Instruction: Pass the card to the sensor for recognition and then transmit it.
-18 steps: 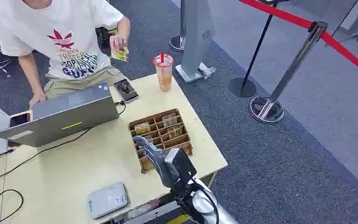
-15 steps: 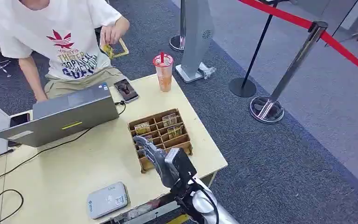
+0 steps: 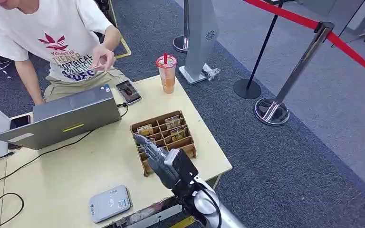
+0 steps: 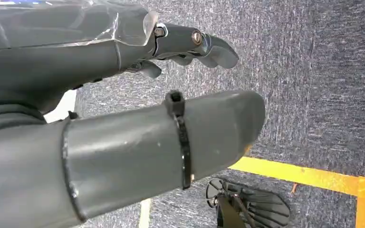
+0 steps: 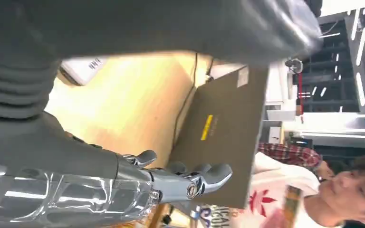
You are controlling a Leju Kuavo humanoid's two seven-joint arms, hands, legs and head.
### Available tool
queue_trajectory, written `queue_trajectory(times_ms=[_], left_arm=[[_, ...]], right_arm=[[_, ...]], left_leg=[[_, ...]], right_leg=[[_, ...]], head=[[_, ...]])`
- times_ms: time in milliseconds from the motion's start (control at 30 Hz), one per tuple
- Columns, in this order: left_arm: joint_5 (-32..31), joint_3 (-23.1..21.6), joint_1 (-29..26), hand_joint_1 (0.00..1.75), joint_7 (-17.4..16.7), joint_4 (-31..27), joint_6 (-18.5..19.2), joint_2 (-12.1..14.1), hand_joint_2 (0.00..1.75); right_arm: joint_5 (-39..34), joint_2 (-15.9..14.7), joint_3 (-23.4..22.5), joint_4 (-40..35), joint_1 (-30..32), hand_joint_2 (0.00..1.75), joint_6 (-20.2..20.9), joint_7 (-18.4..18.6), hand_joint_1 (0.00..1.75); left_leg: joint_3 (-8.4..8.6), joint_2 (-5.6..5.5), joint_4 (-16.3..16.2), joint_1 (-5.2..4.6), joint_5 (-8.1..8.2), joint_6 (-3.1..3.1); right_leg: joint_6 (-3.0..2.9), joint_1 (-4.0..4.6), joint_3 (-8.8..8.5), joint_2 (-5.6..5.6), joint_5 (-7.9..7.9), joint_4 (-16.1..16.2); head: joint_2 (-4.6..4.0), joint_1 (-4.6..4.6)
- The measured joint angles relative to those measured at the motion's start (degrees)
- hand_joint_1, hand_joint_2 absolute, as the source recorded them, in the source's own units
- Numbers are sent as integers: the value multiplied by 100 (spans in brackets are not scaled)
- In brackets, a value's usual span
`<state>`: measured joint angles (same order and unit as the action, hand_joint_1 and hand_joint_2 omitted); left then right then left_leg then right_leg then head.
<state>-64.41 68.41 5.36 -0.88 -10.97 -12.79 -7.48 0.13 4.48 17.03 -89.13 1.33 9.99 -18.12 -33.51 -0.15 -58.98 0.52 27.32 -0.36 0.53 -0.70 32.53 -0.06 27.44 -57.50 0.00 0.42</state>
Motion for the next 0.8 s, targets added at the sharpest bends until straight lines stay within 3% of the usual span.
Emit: queue_trajectory(times_ms=[267,500,633,800], left_arm=[[-57,-39,10,0,20,0,17,0,0],[-72,-103,24,0,-9,0,20,0,0],[-53,-131,42,0,-9,0,7,0,0],[-31,-133,54,0,-6,0,-22,-4,0]], right_arm=[[790,-37,83,-105,-501,175,-319,-46,0],[1599,-110,265,-72,-1069,175,-890,-116,0],[2093,-155,433,50,-1391,175,-1328,-184,0],[3125,-171,691,251,-1770,175,-2186,-188,0]], left_leg=[[1,3,0,0,-2,1],[1,4,0,0,-3,1],[1,3,0,0,-3,0],[1,5,0,0,-4,-1]], right_leg=[[0,0,0,0,-2,0],[0,0,0,2,-2,-1],[0,0,0,1,-2,-1],[0,0,0,3,-2,-2]], head=[[0,-2],[0,0],[0,-2],[0,0]])
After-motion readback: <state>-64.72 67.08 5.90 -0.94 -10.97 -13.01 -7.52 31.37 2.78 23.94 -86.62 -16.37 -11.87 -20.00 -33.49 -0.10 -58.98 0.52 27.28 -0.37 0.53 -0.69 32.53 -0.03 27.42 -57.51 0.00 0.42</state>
